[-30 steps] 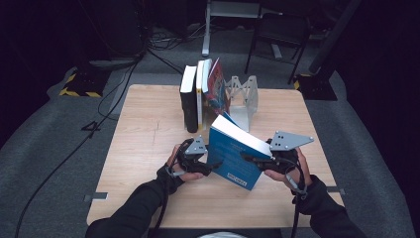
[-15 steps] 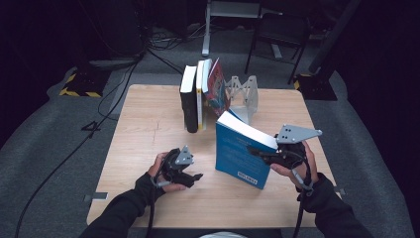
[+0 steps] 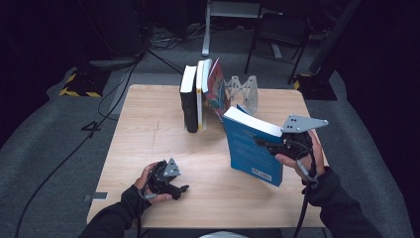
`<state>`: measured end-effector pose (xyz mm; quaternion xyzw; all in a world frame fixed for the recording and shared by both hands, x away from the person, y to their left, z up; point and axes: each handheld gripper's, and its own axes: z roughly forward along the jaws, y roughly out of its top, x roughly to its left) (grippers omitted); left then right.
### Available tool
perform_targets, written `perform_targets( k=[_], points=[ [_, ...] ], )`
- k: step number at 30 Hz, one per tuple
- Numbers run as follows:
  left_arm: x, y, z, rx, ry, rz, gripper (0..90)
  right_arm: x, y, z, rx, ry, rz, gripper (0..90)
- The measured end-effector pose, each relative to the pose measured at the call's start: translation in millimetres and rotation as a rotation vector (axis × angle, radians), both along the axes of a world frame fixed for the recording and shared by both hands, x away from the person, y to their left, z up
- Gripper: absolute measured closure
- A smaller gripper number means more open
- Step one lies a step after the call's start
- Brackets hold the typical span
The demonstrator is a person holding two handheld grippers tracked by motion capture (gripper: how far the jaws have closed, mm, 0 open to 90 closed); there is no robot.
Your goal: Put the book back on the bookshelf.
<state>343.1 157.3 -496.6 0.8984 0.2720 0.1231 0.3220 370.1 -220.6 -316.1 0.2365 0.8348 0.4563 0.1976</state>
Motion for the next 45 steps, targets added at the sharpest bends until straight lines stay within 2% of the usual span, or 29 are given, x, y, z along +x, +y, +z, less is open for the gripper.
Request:
perform_targets(
  k=[2,3,4,8,14,16,23,29,30,37,41,45],
  points=[
    [2.0,2.3,-2.0,-0.028,0.023,0.009,17.8,2.9,-1.8,2.0,0.001,0.000,-0.014,60.1],
    [2.0,2.3,-2.0,-0.028,0.023,0.009,17.5,4.4,-2.4,3.4,-0.003,0.000,-0.019,60.1],
    [4.0,3.7,-4.3,-0.048,0.037,0.027,15.8,5.8,-3.0,4.8,-0.003,-0.004,-0.026,60.1],
    [4.1,4.9,-7.3,-0.075,0.020,0.021,14.2,13.3,-3.9,14.4,-0.006,-0.015,-0.057,60.1],
    [4.1,4.8,-7.7,-0.078,0.017,0.019,14.2,29.0,-3.6,30.0,0.014,-0.037,-0.097,60.0],
    [4.3,4.7,-7.7,-0.078,0.017,0.018,14.2,37.5,-1.6,33.5,0.025,-0.042,-0.120,60.1],
    [4.4,3.9,-7.6,-0.078,0.017,0.018,14.2,72.8,11.0,39.1,0.014,-0.048,-0.170,60.0],
    [4.2,3.5,-7.7,-0.079,0.017,0.020,14.3,106.3,15.5,38.7,0.024,-0.059,-0.236,60.0],
    [4.2,3.5,-7.7,-0.079,0.017,0.020,14.3,106.3,15.5,38.7,0.024,-0.059,-0.236,60.0],
    [3.6,1.9,-7.5,-0.077,0.016,0.005,14.3,142.1,26.5,31.9,0.045,-0.051,-0.312,60.0],
    [3.2,1.2,-7.7,-0.079,0.018,0.002,14.3,158.7,33.9,27.8,0.044,-0.042,-0.337,60.0],
    [3.0,0.2,-7.6,-0.077,0.017,-0.006,14.3,170.0,38.2,26.7,0.073,-0.044,-0.364,59.9]
  ],
)
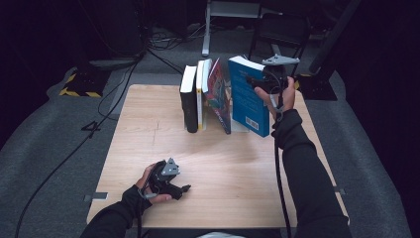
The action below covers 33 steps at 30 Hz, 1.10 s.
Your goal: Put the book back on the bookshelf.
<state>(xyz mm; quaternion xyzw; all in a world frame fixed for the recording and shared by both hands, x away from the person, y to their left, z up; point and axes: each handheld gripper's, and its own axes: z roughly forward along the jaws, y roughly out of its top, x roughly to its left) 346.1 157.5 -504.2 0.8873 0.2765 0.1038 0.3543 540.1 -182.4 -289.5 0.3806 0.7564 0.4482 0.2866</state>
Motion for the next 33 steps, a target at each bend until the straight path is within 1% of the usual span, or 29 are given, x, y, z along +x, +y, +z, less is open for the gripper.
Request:
perform_targets(
  k=[1,2,4,5,7,8,10,13,14,15,17,19,23,25,31,33],
  points=[
    [-0.3,-0.5,-0.1,-0.002,0.000,-0.002,14.3,4.1,1.4,-1.2,0.011,0.003,-0.013,59.9],
    [-0.3,-0.5,-0.1,-0.002,0.000,-0.002,14.3,7.9,3.2,-2.2,0.007,0.004,-0.019,59.8],
    [-0.8,-1.0,-0.1,-0.003,0.000,-0.002,14.4,9.8,4.2,-3.0,0.008,0.003,-0.024,59.8],
    [-1.2,-1.2,-0.1,-0.003,0.000,-0.006,14.5,14.0,7.4,-5.5,0.007,-0.006,-0.035,59.7],
    [-1.2,-1.3,-0.1,-0.003,0.000,-0.007,14.5,15.7,8.0,-7.0,0.011,-0.012,-0.037,59.7],
    [-1.2,-1.2,-0.1,-0.003,0.001,-0.007,14.5,17.9,9.1,-10.1,0.021,-0.018,-0.048,59.7],
    [-1.3,-1.3,-0.1,-0.003,0.000,-0.009,14.5,18.7,9.2,-11.4,0.020,-0.021,-0.047,59.6],
    [-1.4,-1.4,-0.1,-0.002,0.000,-0.011,14.5,19.4,8.4,-18.6,0.031,-0.058,-0.030,59.4],
    [-1.4,-1.4,-0.1,-0.002,0.000,-0.012,14.5,18.8,8.6,-20.9,0.034,-0.066,-0.033,59.4],
    [-1.4,-1.4,-0.1,-0.002,0.000,-0.012,14.5,18.6,9.2,-22.5,0.034,-0.064,-0.041,59.4],
    [-1.5,-1.5,-0.1,-0.002,-0.002,-0.015,14.5,19.0,10.7,-25.6,0.013,-0.059,-0.040,59.3],
    [-2.0,-1.7,-0.2,-0.005,-0.002,-0.020,14.8,18.5,11.0,-28.9,0.013,-0.063,-0.041,59.3],
    [-2.0,-1.8,-0.1,-0.004,-0.001,-0.024,14.9,15.8,8.4,-31.8,0.030,-0.068,-0.039,59.3],
    [-2.1,-1.7,-0.1,-0.004,0.000,-0.022,14.9,12.8,7.6,-32.9,0.024,-0.075,-0.032,59.1],
    [-2.3,-1.7,-0.1,-0.004,0.000,-0.019,14.9,3.4,2.7,-35.3,0.025,-0.072,-0.025,58.9],
    [-2.4,-1.7,-0.1,-0.004,0.000,-0.019,14.9,-3.9,-1.0,-37.5,0.023,-0.069,-0.010,58.9]
  ],
)
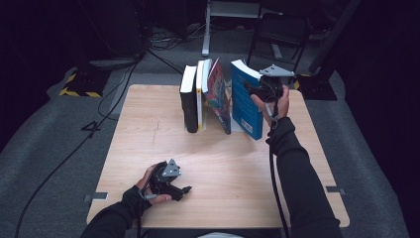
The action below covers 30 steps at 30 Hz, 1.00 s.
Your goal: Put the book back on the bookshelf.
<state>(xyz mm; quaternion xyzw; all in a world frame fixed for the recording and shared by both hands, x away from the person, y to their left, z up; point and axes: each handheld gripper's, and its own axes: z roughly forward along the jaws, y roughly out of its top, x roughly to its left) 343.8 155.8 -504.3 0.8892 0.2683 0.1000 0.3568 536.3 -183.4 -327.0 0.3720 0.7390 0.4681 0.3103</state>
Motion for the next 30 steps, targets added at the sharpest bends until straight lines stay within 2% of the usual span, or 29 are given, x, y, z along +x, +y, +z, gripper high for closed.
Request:
perform_targets(
  k=[10,13,14,18,23,26,27,30],
  points=[
    [0.2,-0.1,-0.2,-0.002,-0.001,0.000,14.8,-27.9,-18.3,-10.1,-0.007,0.023,0.030,58.8],
    [0.3,-0.2,-0.2,-0.002,-0.001,-0.001,14.8,-33.1,-21.7,-13.8,0.001,0.025,0.030,58.7],
    [0.3,-0.2,-0.2,-0.001,0.000,-0.001,14.8,-38.2,-25.9,-17.8,0.027,0.030,0.018,58.7],
    [0.3,-0.2,-0.2,-0.001,0.000,-0.001,14.8,-42.0,-31.7,-20.9,0.042,0.030,0.016,58.6],
    [0.3,-0.2,-0.2,-0.001,0.000,-0.001,14.8,-45.2,-33.9,-21.2,0.029,0.029,0.004,57.9],
    [0.3,-0.2,-0.2,-0.001,0.000,-0.002,14.8,-46.8,-34.8,-22.2,0.029,0.031,-0.005,55.8],
    [0.4,-0.2,-0.2,-0.001,0.000,-0.002,14.7,-46.9,-36.2,-23.1,0.028,0.042,-0.006,51.8],
    [0.4,-0.2,-0.2,-0.001,-0.001,-0.002,14.7,-47.5,-40.5,-25.1,0.039,0.040,-0.014,51.5]
  ],
)
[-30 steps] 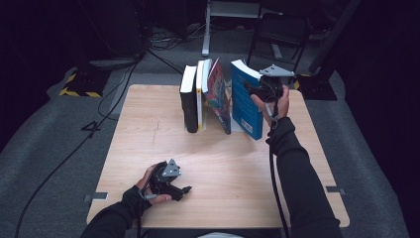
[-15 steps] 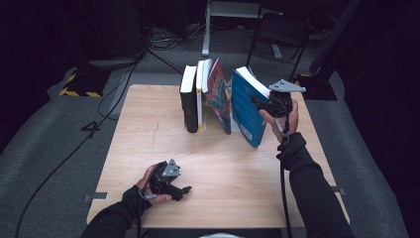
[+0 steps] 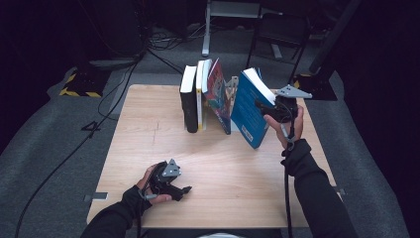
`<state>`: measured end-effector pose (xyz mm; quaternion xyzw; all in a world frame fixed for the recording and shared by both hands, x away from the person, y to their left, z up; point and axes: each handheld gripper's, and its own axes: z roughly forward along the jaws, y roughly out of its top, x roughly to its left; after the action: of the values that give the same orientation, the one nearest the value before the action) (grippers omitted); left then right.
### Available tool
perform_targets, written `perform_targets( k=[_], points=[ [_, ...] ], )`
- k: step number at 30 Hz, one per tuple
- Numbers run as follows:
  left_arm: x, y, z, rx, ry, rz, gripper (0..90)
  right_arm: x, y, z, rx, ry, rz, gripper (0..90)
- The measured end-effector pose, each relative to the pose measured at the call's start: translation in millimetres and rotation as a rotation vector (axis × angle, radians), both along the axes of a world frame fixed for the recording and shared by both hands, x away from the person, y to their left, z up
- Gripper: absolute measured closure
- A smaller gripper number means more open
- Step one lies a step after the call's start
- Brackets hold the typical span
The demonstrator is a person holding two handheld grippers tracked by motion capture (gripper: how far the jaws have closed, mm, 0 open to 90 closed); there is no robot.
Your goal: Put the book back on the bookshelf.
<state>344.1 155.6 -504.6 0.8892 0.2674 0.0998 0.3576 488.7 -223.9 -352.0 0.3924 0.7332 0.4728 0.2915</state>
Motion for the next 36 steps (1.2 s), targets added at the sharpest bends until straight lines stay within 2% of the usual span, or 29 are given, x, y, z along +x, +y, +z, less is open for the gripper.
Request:
perform_targets(
  k=[5,9,15,17,20,21,24,25,26,27,28,31,33,36],
  points=[
    [0.0,0.0,0.0,0.000,0.000,0.000,14.7,-1.9,-9.1,-12.9,0.025,0.029,0.014,42.2],
    [0.0,0.0,0.0,0.000,0.000,0.001,14.8,-4.3,-13.2,-19.0,0.044,0.026,0.018,41.4],
    [0.0,0.0,0.0,-0.001,-0.001,0.000,14.8,-11.6,-22.7,-38.4,0.106,0.040,0.024,39.1],
    [-0.3,0.0,0.0,0.000,0.001,0.002,14.8,-13.4,-22.4,-43.8,0.089,0.044,0.022,39.3],
    [-0.2,0.0,0.1,0.000,0.000,0.002,14.8,-14.0,-21.3,-50.8,0.077,0.064,0.025,42.0],
    [-0.3,0.0,0.1,0.000,0.001,0.002,14.8,-15.1,-20.2,-60.5,0.065,0.076,0.027,45.6],
    [-0.3,0.0,0.1,0.000,0.000,0.002,14.8,-15.6,-19.6,-69.4,0.059,0.083,0.032,48.8],
    [-0.3,0.0,0.1,0.000,0.000,0.002,14.8,-15.3,-19.4,-73.2,0.060,0.095,0.031,49.3],
    [-0.3,0.0,0.1,0.000,0.001,0.002,14.8,-14.4,-21.5,-77.7,0.089,0.109,0.040,49.5],
    [-0.5,0.0,0.1,0.000,0.001,0.004,14.8,-14.9,-22.7,-80.2,0.107,0.108,0.042,50.8],
    [-0.5,0.0,0.0,0.000,0.000,0.004,14.8,-16.0,-23.2,-83.9,0.114,0.099,0.052,56.1],
    [-0.3,-0.1,0.1,0.000,0.001,0.003,14.8,-19.5,-16.8,-87.9,0.067,0.065,0.035,58.8],
    [0.1,-0.4,0.0,0.000,0.000,0.001,14.7,-19.4,-12.4,-87.7,0.062,0.048,0.025,59.5],
    [0.3,-0.9,0.2,0.003,0.001,0.000,14.7,-17.9,-8.1,-87.2,0.070,0.046,0.004,59.7]
  ],
)
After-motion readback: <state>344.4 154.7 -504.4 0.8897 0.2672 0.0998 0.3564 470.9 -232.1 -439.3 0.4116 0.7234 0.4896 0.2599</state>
